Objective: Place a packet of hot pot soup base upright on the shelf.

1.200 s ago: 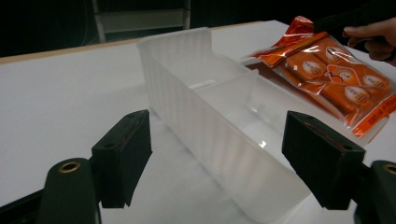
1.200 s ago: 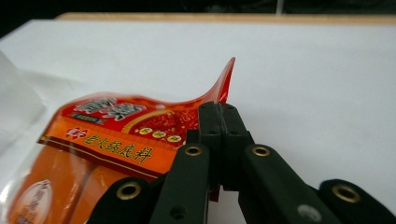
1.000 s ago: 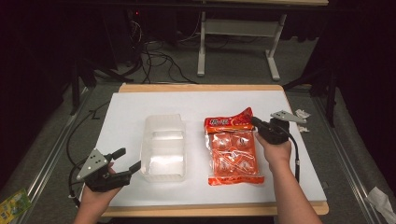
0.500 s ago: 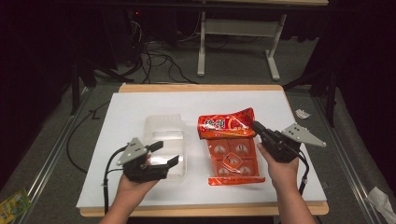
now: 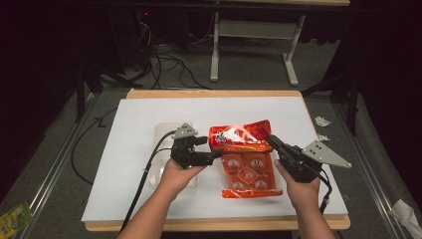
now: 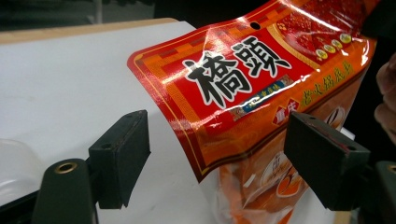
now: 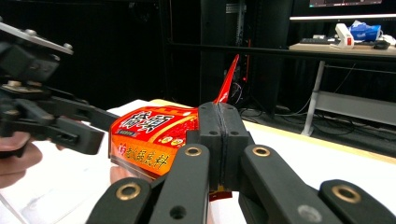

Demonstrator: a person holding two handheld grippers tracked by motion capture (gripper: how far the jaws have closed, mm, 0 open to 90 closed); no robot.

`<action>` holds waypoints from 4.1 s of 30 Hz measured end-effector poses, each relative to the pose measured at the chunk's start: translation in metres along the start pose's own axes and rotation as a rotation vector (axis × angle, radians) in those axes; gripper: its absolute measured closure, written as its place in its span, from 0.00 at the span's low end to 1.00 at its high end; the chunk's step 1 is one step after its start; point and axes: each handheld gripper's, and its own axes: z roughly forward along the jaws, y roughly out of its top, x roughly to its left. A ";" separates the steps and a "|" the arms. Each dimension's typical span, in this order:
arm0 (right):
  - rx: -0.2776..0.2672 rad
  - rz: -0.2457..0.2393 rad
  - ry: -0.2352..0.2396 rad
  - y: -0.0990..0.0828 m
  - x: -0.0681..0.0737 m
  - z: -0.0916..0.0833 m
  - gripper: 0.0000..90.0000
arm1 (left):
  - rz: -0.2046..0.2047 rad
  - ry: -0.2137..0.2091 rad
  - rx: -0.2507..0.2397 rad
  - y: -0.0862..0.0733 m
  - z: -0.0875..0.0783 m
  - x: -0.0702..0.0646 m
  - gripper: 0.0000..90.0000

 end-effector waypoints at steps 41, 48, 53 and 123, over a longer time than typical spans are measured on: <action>-0.038 0.132 -0.091 -0.014 -0.032 -0.030 0.93 | 0.309 0.010 -0.130 0.010 0.005 -0.049 1.00; -0.005 0.140 -0.053 -0.012 -0.038 -0.033 0.58 | 0.321 0.007 -0.116 0.003 0.007 -0.048 1.00; 0.087 0.166 0.014 -0.020 -0.044 -0.028 0.30 | 0.314 0.025 -0.101 0.001 0.006 -0.045 1.00; 0.215 0.110 0.377 -0.041 -0.012 0.006 0.80 | 0.170 0.261 -0.144 -0.022 -0.102 0.025 0.45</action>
